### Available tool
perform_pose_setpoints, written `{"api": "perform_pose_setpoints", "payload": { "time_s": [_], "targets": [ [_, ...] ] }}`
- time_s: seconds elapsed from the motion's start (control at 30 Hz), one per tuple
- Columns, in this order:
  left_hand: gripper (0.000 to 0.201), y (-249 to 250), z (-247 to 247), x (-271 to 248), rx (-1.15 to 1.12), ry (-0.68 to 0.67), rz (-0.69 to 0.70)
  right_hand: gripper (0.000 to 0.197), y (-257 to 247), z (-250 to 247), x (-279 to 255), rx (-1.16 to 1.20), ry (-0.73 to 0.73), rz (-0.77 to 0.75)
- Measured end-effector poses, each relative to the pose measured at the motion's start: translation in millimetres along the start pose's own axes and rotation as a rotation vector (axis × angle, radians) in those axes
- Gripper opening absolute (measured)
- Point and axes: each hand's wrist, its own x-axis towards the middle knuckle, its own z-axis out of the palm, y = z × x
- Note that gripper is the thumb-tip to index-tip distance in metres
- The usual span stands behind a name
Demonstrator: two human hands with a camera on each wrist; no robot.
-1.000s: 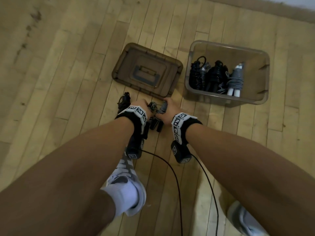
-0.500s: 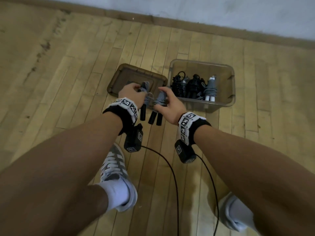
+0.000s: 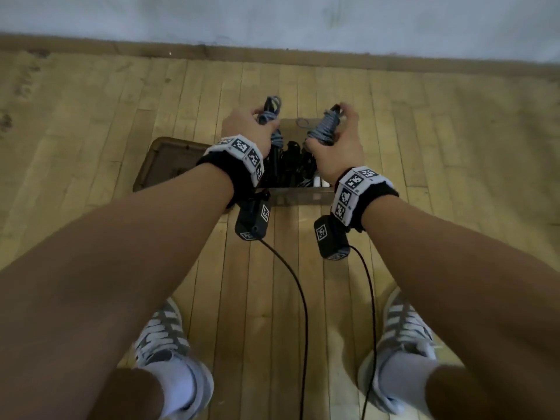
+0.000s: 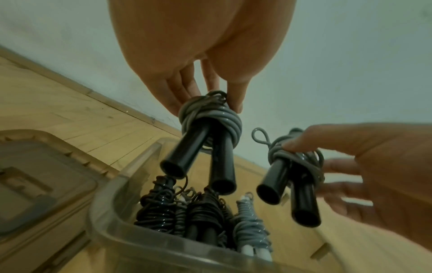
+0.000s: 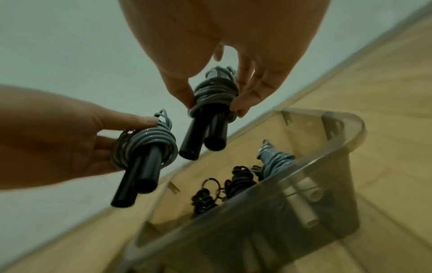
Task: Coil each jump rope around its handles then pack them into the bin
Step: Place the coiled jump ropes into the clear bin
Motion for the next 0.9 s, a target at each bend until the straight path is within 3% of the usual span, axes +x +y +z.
{"api": "perform_pose_setpoints", "payload": {
  "time_s": [0.2, 0.4, 0.63, 0.83, 0.9],
  "targets": [
    [0.040, -19, 35, 25, 0.220, -0.098, -0.023, 0.076, 22, 23, 27, -0.290, -0.158, -0.044],
    [0.041, -46, 61, 45, 0.395, -0.210, -0.053, 0.072, 41, 36, 51, -0.524, -0.315, 0.061],
    [0.033, -58, 80, 61, 0.461, -0.303, -0.101, 0.062, 43, 47, 59, -0.698, -0.377, 0.028],
    [0.043, -48, 77, 65, 0.548, -0.368, -0.091, 0.070, 54, 44, 57, -0.693, -0.427, 0.114],
    [0.038, -47, 73, 58, 0.559, -0.383, -0.065, 0.062, 48, 42, 58, -0.761, -0.414, 0.109]
  ]
}}
